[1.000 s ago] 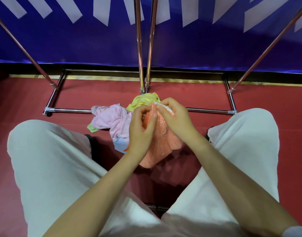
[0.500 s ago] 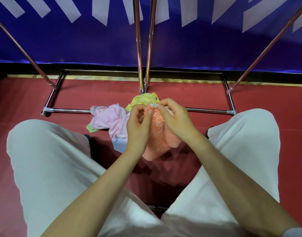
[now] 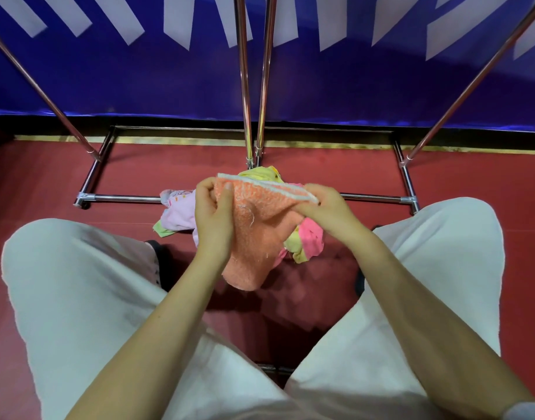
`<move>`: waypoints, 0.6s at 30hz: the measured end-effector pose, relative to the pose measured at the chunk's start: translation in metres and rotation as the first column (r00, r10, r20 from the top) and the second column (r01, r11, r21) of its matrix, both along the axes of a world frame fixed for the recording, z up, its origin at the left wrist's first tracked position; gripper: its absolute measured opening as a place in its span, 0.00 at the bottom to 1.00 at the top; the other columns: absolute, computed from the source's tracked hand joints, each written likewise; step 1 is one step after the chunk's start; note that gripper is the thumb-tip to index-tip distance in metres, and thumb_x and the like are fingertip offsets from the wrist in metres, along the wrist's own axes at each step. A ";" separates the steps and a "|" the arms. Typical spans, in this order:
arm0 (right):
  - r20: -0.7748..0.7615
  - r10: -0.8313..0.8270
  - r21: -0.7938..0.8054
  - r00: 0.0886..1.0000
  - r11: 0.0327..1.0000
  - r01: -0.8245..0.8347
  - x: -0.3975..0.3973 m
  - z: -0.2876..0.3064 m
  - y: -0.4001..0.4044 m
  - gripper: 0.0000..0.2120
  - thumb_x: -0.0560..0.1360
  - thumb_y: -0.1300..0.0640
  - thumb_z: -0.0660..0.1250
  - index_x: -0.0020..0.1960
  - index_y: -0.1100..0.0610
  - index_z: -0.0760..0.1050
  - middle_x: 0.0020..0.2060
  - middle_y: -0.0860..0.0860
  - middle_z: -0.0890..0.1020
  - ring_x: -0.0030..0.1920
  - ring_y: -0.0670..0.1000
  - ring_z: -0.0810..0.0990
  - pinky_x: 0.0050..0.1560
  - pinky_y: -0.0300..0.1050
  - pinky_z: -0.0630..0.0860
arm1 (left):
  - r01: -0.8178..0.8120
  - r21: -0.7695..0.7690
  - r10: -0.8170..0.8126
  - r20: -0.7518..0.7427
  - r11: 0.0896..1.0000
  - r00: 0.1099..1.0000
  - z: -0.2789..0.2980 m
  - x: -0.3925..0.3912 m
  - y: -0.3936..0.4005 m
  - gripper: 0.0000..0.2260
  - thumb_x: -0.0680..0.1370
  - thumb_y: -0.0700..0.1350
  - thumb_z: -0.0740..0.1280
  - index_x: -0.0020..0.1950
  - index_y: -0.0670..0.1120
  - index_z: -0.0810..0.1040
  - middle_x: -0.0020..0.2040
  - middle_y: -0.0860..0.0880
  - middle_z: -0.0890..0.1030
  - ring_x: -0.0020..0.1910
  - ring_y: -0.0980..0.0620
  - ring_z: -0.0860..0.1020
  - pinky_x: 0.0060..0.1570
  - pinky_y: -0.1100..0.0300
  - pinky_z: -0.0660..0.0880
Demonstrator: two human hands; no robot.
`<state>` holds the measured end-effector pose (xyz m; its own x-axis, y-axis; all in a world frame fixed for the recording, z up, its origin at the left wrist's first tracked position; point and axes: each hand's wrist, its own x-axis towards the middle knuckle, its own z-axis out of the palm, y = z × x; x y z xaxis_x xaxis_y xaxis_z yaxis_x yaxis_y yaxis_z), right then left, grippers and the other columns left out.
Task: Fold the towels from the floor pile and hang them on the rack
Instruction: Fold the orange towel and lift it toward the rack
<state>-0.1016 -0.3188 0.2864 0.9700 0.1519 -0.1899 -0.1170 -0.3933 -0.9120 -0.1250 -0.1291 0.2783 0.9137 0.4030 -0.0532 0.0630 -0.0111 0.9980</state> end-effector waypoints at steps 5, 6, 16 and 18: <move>-0.054 -0.179 0.392 0.982 0.901 0.186 -0.002 -0.001 0.009 0.02 0.70 0.60 0.68 0.42 0.55 0.78 0.37 0.53 0.76 0.41 0.51 0.74 0.45 0.47 0.71 | 0.248 -0.007 -0.248 -0.048 0.969 0.968 0.004 0.001 0.008 0.09 0.79 0.42 0.66 0.56 0.54 0.79 0.53 0.58 0.82 0.55 0.62 0.78 0.56 0.64 0.73; -0.028 -0.206 0.384 0.978 0.901 0.201 -0.003 -0.001 0.009 0.01 0.71 0.60 0.68 0.42 0.56 0.77 0.38 0.53 0.76 0.42 0.51 0.74 0.46 0.47 0.71 | 0.245 0.017 -0.244 -0.042 0.969 0.969 0.006 0.000 0.008 0.08 0.80 0.40 0.65 0.53 0.52 0.81 0.48 0.59 0.83 0.50 0.66 0.79 0.53 0.66 0.72; 0.292 -0.312 0.162 0.904 0.948 0.275 -0.007 0.001 0.019 0.05 0.80 0.58 0.61 0.45 0.56 0.73 0.34 0.46 0.71 0.35 0.41 0.68 0.39 0.38 0.66 | 0.052 0.099 -0.063 0.107 0.994 0.992 0.005 0.003 0.010 0.05 0.82 0.39 0.60 0.52 0.42 0.75 0.44 0.57 0.76 0.41 0.72 0.73 0.47 0.75 0.68; 0.298 -0.347 0.198 0.889 0.934 0.298 -0.009 0.003 0.022 0.06 0.80 0.58 0.60 0.50 0.58 0.74 0.37 0.49 0.73 0.37 0.42 0.70 0.42 0.37 0.68 | 0.032 0.099 -0.043 0.107 0.995 0.993 0.006 0.003 0.007 0.05 0.82 0.39 0.59 0.53 0.41 0.74 0.45 0.58 0.75 0.43 0.71 0.73 0.49 0.74 0.68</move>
